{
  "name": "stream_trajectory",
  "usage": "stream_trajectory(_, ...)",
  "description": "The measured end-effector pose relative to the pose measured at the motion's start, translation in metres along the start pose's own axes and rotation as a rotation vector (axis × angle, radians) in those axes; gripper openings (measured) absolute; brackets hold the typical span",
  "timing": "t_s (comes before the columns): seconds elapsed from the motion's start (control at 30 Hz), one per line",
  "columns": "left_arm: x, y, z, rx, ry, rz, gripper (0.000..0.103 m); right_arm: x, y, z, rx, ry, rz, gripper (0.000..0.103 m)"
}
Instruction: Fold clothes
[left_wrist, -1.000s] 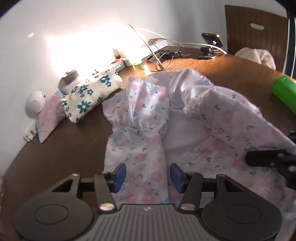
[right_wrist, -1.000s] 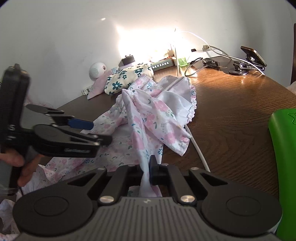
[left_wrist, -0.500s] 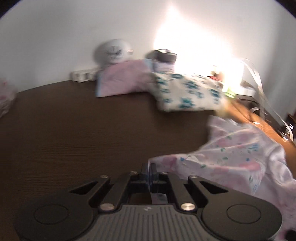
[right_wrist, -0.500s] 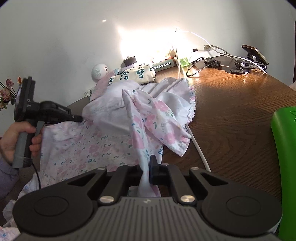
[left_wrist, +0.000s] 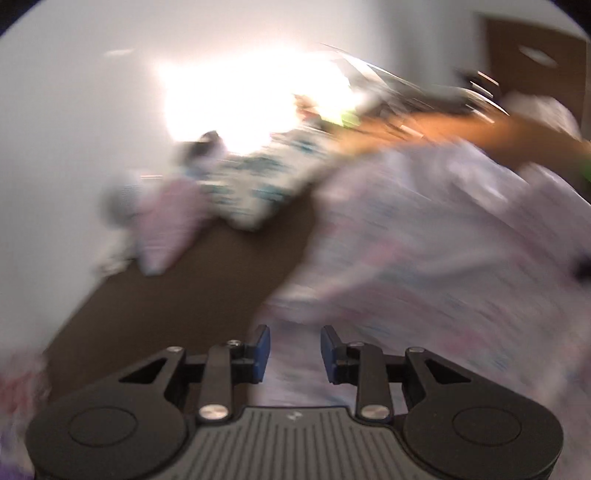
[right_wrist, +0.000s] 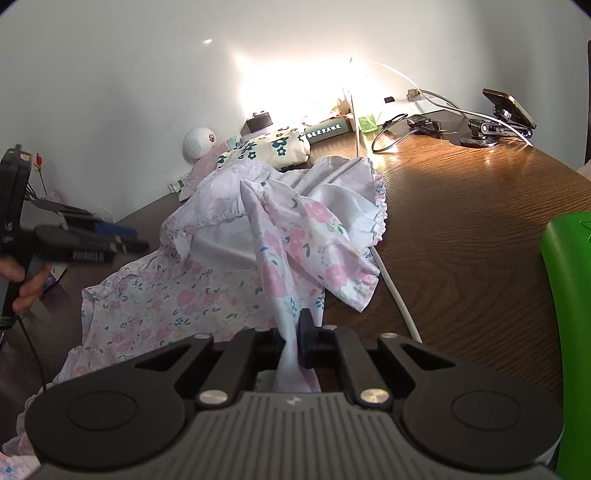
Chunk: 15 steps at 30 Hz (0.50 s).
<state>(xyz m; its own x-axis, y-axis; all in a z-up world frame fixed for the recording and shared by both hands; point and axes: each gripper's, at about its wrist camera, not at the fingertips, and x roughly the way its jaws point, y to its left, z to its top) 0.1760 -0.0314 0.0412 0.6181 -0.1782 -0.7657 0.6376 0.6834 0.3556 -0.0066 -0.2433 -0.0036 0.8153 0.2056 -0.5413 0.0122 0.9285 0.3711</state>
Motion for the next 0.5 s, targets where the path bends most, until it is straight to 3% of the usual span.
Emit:
stream_trajectory(0.03, 0.007, -0.005, 0.005, 0.018, 0.018, -0.054, 0.031, 0.000, 0.000, 0.000, 0.000, 0.000, 0.000, 0.005)
stream_trajectory(0.2, 0.045, 0.023, 0.040, -0.169, -0.026, -0.092, 0.029, 0.000, -0.001, 0.000, 0.001, 0.000, 0.002, 0.005)
stream_trajectory(0.27, 0.055, 0.057, 0.044, -0.398, -0.089, 0.023, 0.030, 0.000, -0.001, 0.000, 0.001, 0.000, 0.003, 0.005)
stream_trajectory(0.33, 0.065, 0.086, 0.037, -0.596, -0.087, 0.159, 0.031, 0.000, -0.001, 0.000, 0.000, 0.000, 0.003, 0.005)
stream_trajectory(0.4, 0.066, 0.109, 0.022, -0.761, -0.068, 0.217, 0.031, -0.001, -0.001, 0.000, -0.001, 0.001, 0.004, 0.005)
stream_trajectory(0.5, 0.054, 0.116, 0.004, -0.799, -0.052, 0.195, 0.032, 0.000, -0.001, 0.000, 0.001, 0.001, 0.006, 0.005)
